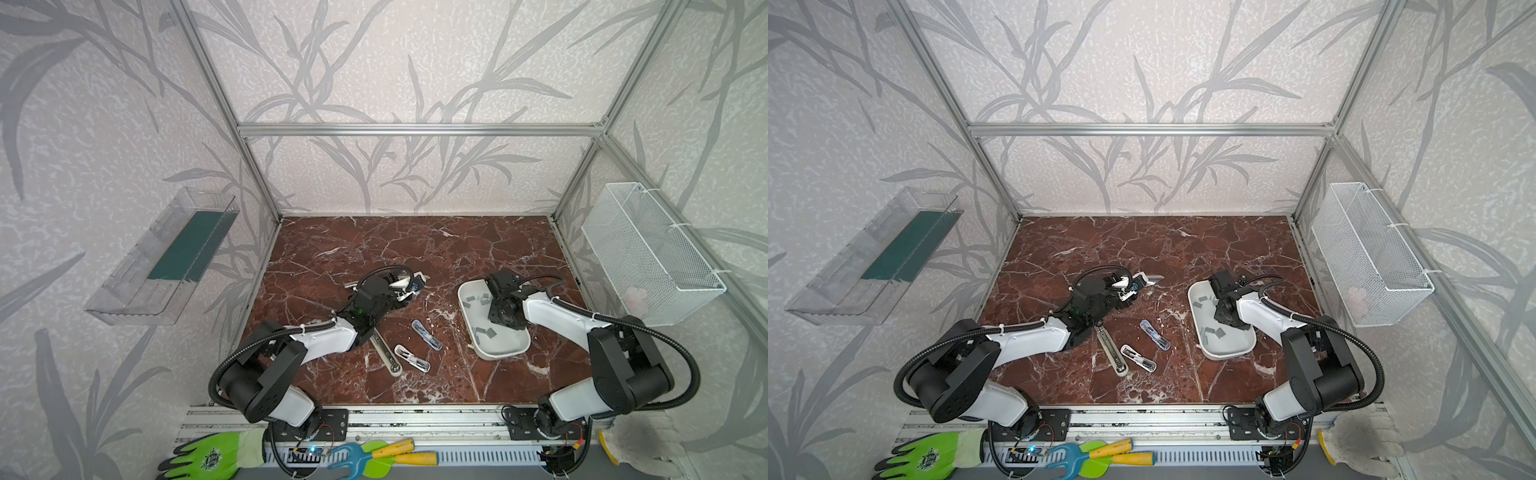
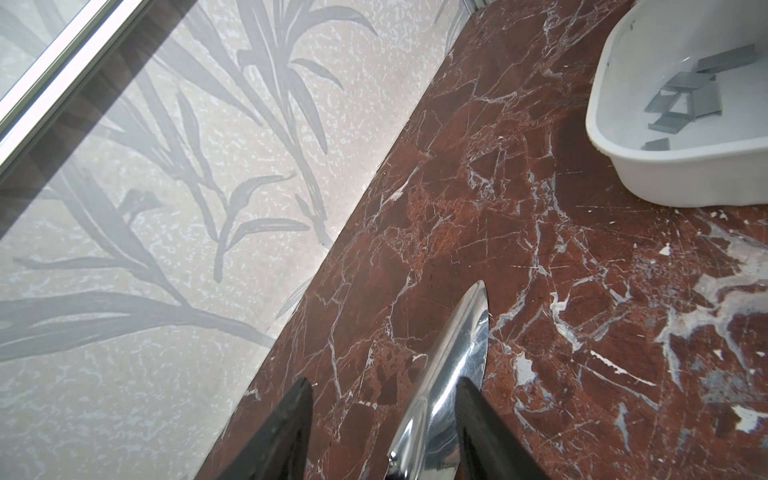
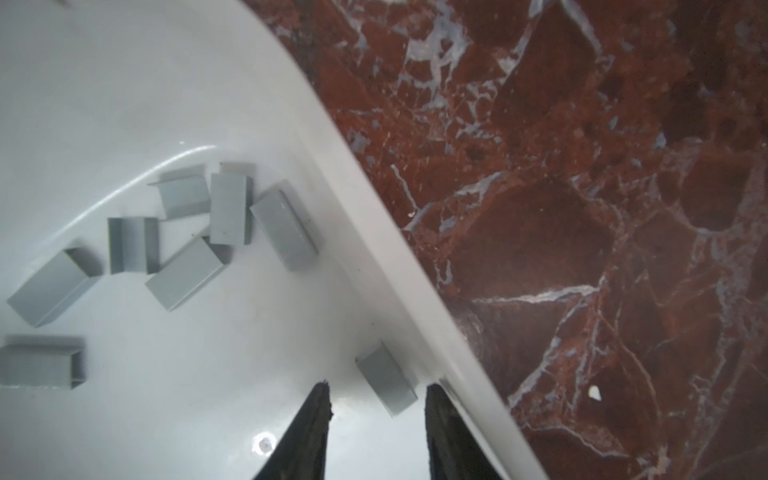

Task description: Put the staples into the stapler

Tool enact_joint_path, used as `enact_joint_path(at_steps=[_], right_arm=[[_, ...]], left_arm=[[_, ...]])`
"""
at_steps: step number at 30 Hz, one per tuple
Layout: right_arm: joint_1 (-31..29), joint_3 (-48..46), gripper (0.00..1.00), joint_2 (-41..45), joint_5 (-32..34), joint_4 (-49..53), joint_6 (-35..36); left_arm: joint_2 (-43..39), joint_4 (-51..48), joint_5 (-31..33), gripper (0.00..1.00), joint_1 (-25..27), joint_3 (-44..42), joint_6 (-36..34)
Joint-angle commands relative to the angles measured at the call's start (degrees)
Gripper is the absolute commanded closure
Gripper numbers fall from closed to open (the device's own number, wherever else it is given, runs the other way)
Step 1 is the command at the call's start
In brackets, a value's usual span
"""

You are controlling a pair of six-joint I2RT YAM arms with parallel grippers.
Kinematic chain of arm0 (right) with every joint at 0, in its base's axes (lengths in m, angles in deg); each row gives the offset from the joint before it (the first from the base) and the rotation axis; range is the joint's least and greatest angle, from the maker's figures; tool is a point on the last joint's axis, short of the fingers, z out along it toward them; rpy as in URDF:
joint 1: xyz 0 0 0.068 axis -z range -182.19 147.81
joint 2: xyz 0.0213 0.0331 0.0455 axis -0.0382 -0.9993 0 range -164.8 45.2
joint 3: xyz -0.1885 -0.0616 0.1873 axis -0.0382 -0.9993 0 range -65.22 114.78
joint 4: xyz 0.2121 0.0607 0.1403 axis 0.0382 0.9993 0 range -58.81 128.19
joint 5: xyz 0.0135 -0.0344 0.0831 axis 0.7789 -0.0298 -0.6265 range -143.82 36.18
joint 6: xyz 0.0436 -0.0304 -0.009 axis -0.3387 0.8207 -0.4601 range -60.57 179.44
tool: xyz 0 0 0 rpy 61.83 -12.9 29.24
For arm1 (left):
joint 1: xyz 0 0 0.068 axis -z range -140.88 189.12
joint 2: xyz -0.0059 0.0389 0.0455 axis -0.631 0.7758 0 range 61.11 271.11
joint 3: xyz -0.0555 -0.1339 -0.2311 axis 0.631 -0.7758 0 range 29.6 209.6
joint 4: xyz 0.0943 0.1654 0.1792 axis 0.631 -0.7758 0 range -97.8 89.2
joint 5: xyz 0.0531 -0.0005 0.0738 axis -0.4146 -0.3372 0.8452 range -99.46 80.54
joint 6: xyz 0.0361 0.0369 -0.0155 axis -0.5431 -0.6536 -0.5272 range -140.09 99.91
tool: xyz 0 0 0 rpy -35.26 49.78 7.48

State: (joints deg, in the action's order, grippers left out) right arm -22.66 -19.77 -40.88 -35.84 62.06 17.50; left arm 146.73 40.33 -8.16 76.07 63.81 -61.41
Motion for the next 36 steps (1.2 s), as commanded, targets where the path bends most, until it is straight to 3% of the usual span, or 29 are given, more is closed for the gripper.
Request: enact_joint_path(at_steps=[1,16,26,36], right_arm=[[0.47,0.75,0.59,0.21,1.42,3.38,0.66],[1.97,1.57,0.58,-4.39,-1.74,0.95,2.86],[2.02,0.83,0.67,-2.84,-11.18,-2.56,0.77],[2.16,0.25,0.63,-1.11,-4.33,0.77,-1.1]], left_arm=[[-1.08,2.49,-1.21,0.44,-0.19,-0.43,0.71],[-1.47,3.38,-2.27,0.44,-0.29,-1.08,0.24],[-0.99,3.51,-3.01,0.45,-0.22,-1.0,-0.33],[-1.09,3.55,-3.32,0.46,-0.22,-1.23,-0.35]])
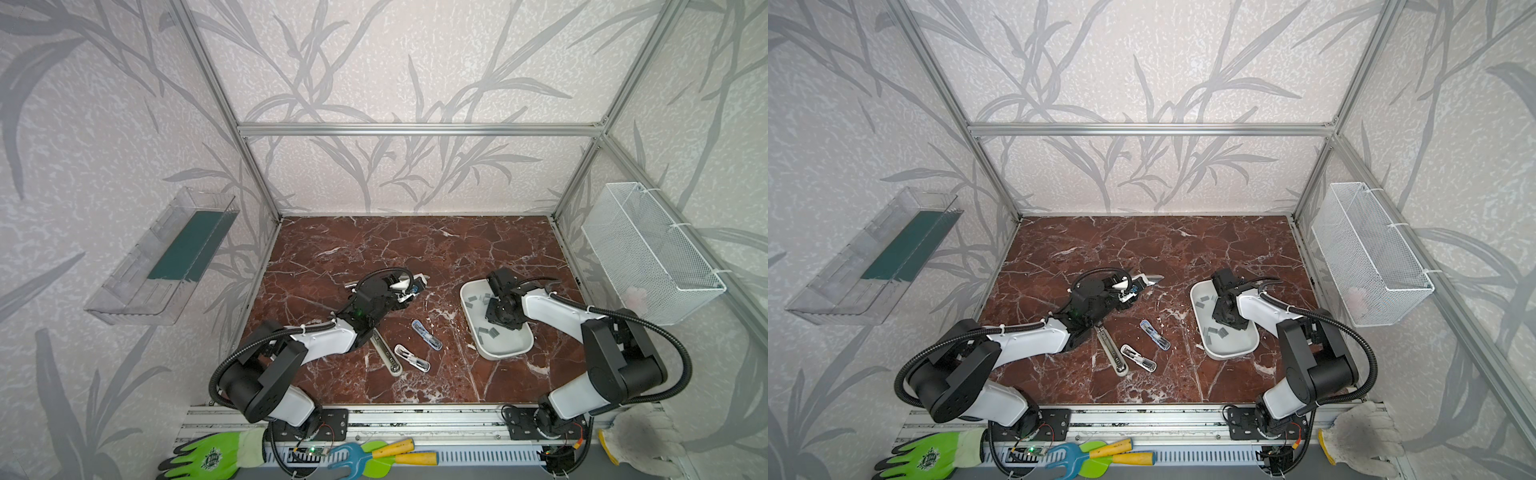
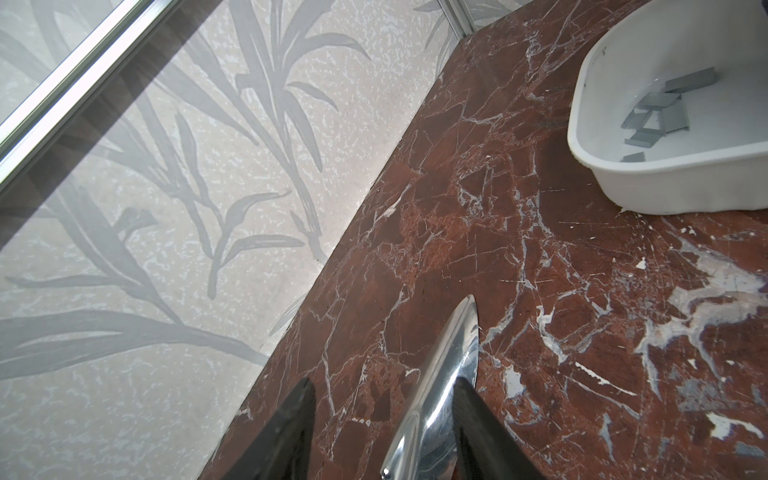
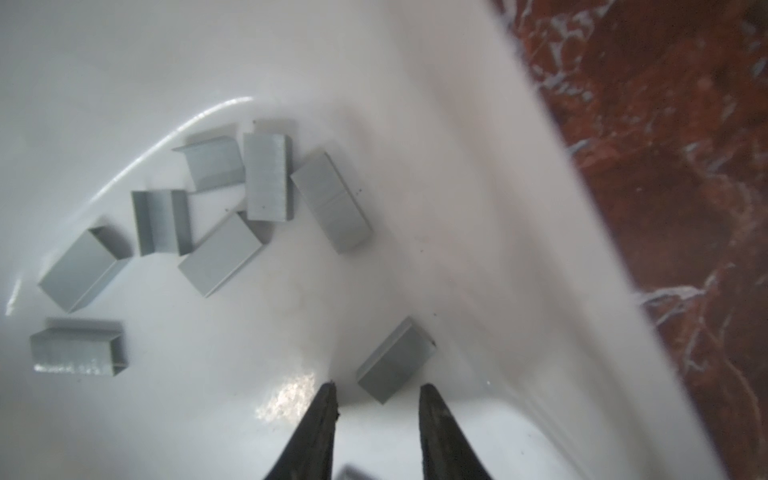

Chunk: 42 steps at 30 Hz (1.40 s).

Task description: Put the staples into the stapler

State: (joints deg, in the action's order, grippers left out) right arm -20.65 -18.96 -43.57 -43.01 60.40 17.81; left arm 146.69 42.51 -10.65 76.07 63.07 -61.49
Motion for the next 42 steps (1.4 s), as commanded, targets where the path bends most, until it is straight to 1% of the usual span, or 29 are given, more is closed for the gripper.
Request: enact_joint_path(at_steps=[1,6,11,17,22,28,33,35,39,42], right_arm=[[0.24,-0.71,0.62,1.6,2.98,2.43,-1.54],[0.72,-1.96,0.6,2.6,2.9,-0.3,-2.27],[1.67,-1.61,0.6,1.17,1.08,-3.14,-2.17],[1.73,-0.32,0.61,-0.51,0.97,-4.34,-1.91],[1.75,0.32,0.64,-1.14,1.67,-4.25,-1.75],[1.76,0.26,0.66,-1.62,3.45,-4.13,-1.39],[2.2,0.45,0.67,-2.69,3.69,-4.77,-1.19],[2.28,0.65,0.69,-3.02,3.77,-4.9,-1.17],[2.29,0.83,0.76,-3.07,3.55,-4.89,-1.16],[2.28,0.51,0.78,-2.68,3.21,-4.87,-1.36]], left_arm=[[-1.05,1.34,-0.89,0.46,-0.26,-0.5,-0.26],[-1.47,1.43,-1.24,0.46,-0.23,-0.71,-0.16],[-1.13,1.33,-1.46,0.46,-0.21,-0.63,-0.35],[-1.55,1.07,-1.51,0.46,-0.23,-0.71,-0.34],[-1.42,0.8,-1.68,0.46,-0.24,-0.61,-0.44],[-1.45,0.37,-2.21,0.47,-0.21,-0.51,-0.45],[-1.44,0.29,-2.14,0.47,-0.24,-0.51,-0.6],[-1.23,0.34,-2.15,0.47,-0.26,-0.43,-0.6],[-0.79,0.42,-2.21,0.47,-0.23,-0.43,-0.74],[-0.51,0.44,-2.08,0.47,-0.22,-0.25,-0.83]])
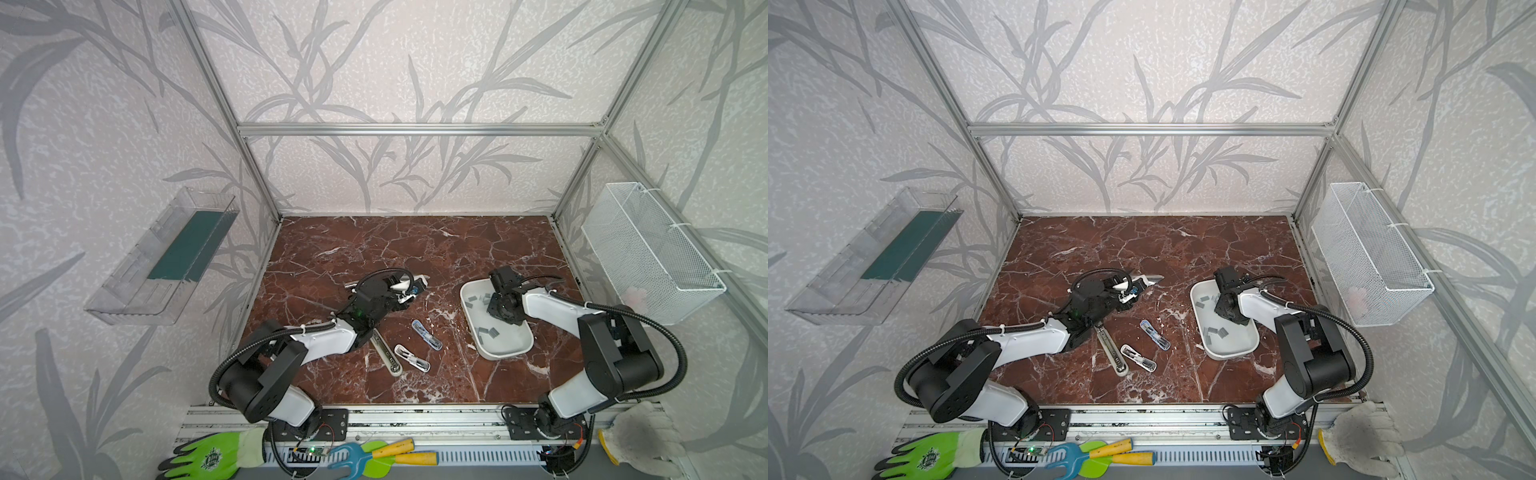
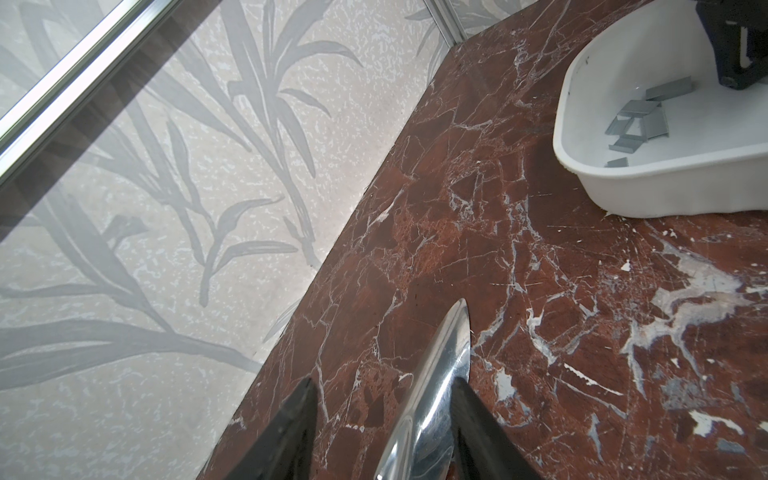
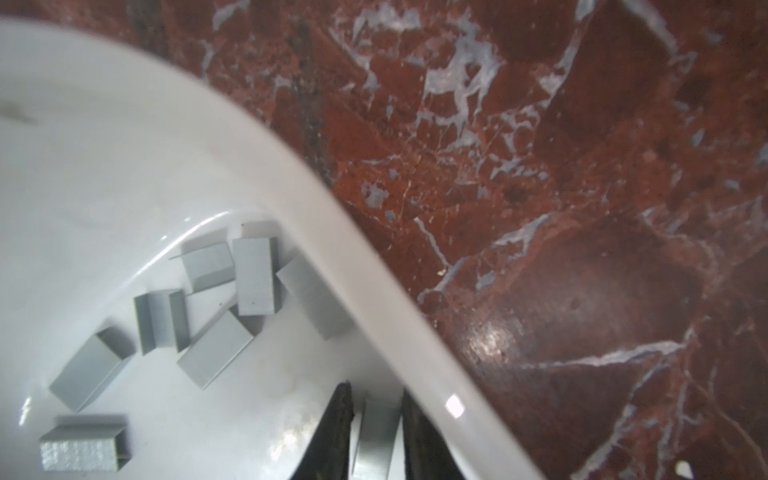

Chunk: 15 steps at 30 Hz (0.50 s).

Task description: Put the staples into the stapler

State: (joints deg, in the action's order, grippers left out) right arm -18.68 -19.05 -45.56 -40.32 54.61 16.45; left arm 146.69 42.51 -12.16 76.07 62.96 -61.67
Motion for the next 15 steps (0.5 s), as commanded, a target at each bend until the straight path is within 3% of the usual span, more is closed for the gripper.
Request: enact_joint_path(at_steps=[1,15], right_arm=[[0.32,0.5,0.78,-0.47,0.57,0.93,-0.03],[0.32,-0.56,0.86,3.22,0.26,1.83,0.86]], left_arm=[[-0.5,0.38,-0.55,0.47,-0.28,-0.14,-0.74],[-0.59,2.0,0.9,0.47,-0.29,-0.14,1.64]])
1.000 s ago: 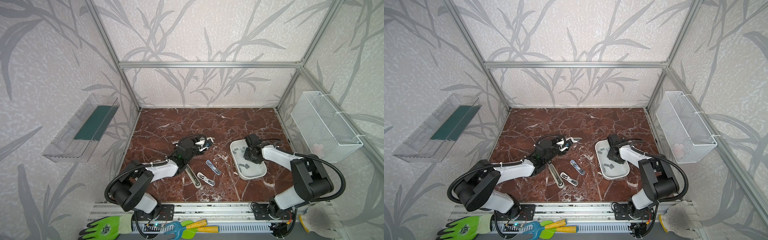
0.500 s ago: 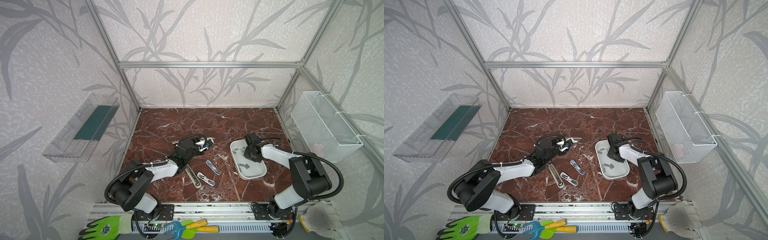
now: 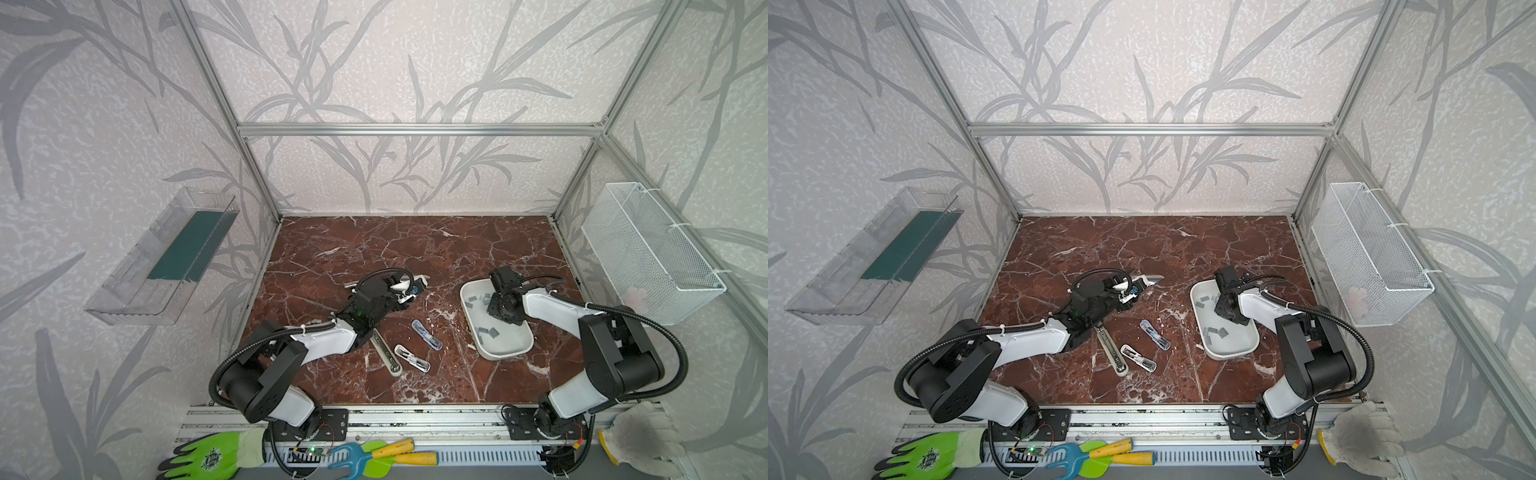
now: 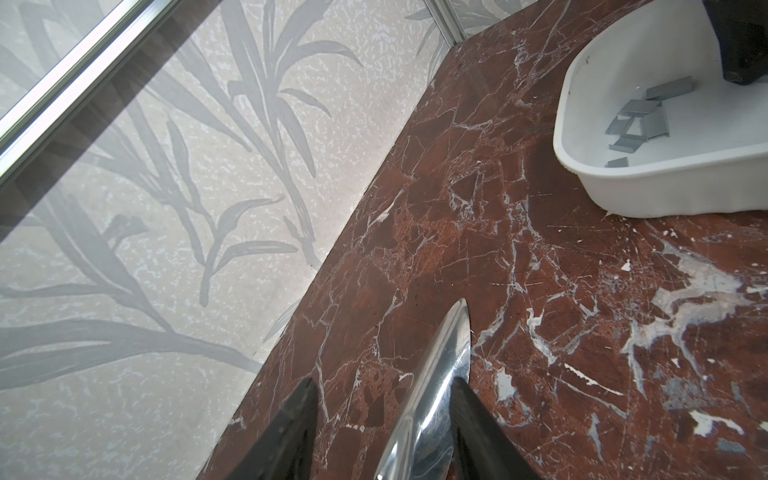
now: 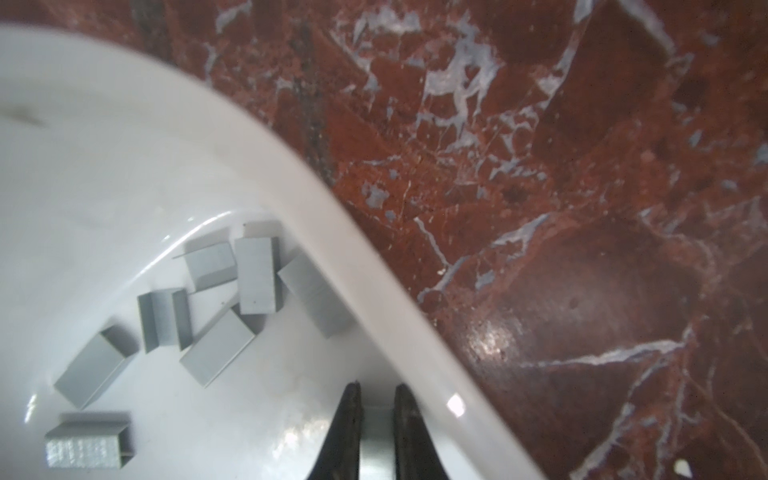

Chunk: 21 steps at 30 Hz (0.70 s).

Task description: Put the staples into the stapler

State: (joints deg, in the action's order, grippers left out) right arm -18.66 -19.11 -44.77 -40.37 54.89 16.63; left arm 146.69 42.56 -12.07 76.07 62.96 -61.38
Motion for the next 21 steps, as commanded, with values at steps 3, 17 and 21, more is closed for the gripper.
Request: enact_joint_path(at_steps=[3,17,21], right_arm=[[0.3,-0.79,0.86,4.94,0.26,1.72,1.6],[-2.59,-7.36,0.86,29.11,-5.14,-1.72,10.09],[-10.2,-7.69,0.86,35.61,-4.83,-2.18,11.25]], left_arm=[[-0.85,3.65,3.45,0.47,-0.24,0.1,4.47],[-19.75,-23.76,33.0,0.01,-1.26,2.05,42.2],[-29.78,-41.86,23.37,0.01,-4.27,-0.76,58.21]])
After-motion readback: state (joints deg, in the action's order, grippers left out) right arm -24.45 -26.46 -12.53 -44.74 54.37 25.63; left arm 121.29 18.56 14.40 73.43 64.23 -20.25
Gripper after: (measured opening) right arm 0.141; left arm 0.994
